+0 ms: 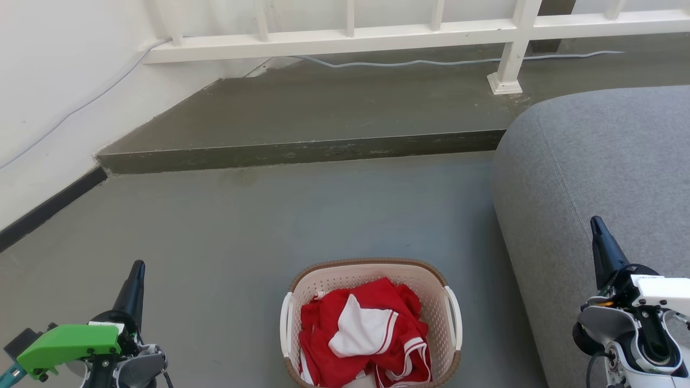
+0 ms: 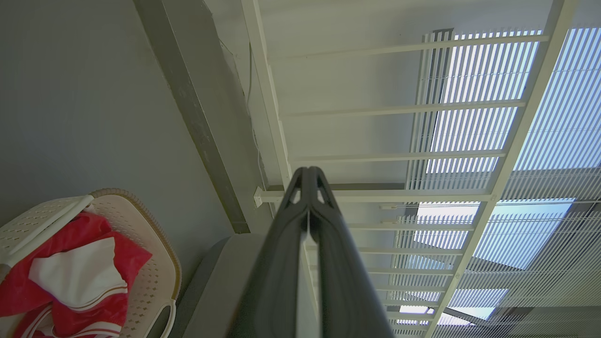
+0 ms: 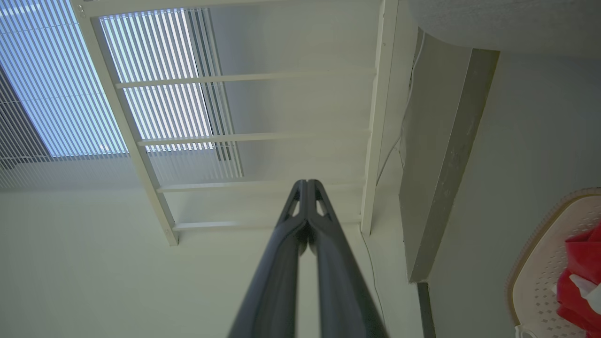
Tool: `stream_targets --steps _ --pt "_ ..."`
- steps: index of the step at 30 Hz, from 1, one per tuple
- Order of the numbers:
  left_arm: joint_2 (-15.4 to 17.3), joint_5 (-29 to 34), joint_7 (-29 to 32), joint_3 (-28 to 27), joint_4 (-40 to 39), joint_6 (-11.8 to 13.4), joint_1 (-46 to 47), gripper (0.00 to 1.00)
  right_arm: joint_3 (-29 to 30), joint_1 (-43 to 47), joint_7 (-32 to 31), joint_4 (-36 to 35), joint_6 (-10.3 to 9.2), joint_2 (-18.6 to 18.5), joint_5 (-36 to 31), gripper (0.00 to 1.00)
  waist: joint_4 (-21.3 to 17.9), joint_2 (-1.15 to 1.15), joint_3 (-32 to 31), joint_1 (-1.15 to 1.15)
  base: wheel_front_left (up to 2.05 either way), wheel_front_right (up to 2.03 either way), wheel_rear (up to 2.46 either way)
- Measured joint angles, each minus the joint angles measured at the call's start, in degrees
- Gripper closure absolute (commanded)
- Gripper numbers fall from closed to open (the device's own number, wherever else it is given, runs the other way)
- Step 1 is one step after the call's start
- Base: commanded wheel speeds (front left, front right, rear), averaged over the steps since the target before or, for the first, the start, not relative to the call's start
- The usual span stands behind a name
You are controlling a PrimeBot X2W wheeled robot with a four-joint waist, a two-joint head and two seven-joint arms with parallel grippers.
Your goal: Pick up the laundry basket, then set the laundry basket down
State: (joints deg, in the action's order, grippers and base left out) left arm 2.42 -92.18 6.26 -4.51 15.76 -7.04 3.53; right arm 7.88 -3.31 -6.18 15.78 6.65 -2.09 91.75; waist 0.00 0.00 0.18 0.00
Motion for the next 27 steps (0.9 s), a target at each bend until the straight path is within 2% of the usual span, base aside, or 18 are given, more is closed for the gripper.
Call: stream_targets --steps 27 --pt "-0.01 0.0 0.0 -0.01 0.0 0.0 0.0 1.0 0.0 0.0 0.0 0.0 0.0 0.0 0.0 1.0 0.0 0.0 0.0 0.0 0.0 0.0 0.0"
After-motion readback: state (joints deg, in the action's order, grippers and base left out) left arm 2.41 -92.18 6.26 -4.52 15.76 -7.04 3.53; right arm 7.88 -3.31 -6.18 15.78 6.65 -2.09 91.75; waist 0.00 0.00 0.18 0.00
